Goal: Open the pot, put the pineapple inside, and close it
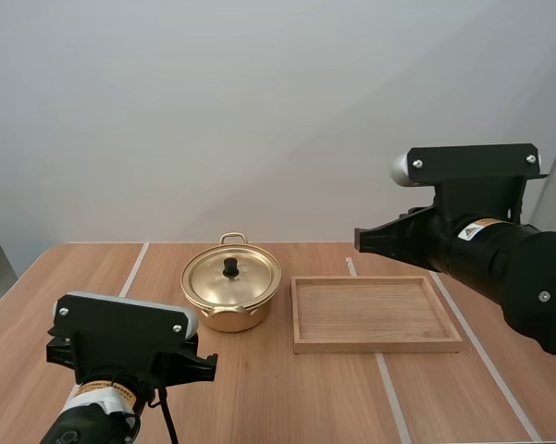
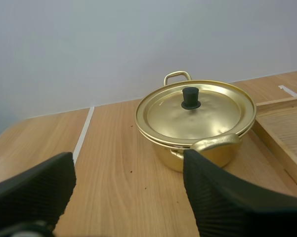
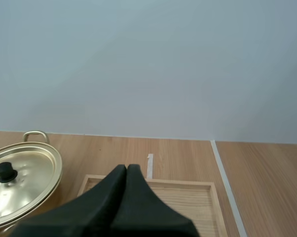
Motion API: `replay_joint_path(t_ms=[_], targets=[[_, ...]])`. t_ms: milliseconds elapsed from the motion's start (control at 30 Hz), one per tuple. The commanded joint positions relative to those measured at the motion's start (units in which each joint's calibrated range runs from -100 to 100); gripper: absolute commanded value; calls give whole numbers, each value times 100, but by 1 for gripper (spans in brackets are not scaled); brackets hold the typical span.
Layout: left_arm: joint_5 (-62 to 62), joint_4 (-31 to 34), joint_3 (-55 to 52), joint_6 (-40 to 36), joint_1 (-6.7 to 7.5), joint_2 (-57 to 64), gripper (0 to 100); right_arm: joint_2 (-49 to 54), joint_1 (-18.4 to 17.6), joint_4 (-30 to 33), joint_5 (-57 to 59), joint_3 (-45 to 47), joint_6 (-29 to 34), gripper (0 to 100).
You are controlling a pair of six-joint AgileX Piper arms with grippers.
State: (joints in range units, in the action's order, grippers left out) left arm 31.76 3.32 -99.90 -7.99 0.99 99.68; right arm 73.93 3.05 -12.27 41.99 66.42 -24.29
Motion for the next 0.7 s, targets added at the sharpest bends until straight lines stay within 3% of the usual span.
replay_joint_path(t_ms=[0, 133, 367, 567, 600, 667], targets=[[27, 39, -10, 106, 16, 32, 100, 75, -49, 765, 12, 8, 769, 0], [27, 39, -10, 106, 16, 32, 100, 355, -125, 970, -186, 316, 903, 0], [-27, -41, -10, -36, 16, 32, 100, 1398, -290, 1005, -2058, 2189, 303, 0], [-27, -271, -10, 211, 23, 32, 100, 2150, -307, 1049, -2560, 3358, 263, 0], [-27, -271, -10, 211, 23, 32, 93, 2291, -307, 1049, -2538, 3358, 263, 0], [-27, -271, -10, 211, 23, 32, 58, 2549, -307, 1004, -1722, 3358, 298, 0]])
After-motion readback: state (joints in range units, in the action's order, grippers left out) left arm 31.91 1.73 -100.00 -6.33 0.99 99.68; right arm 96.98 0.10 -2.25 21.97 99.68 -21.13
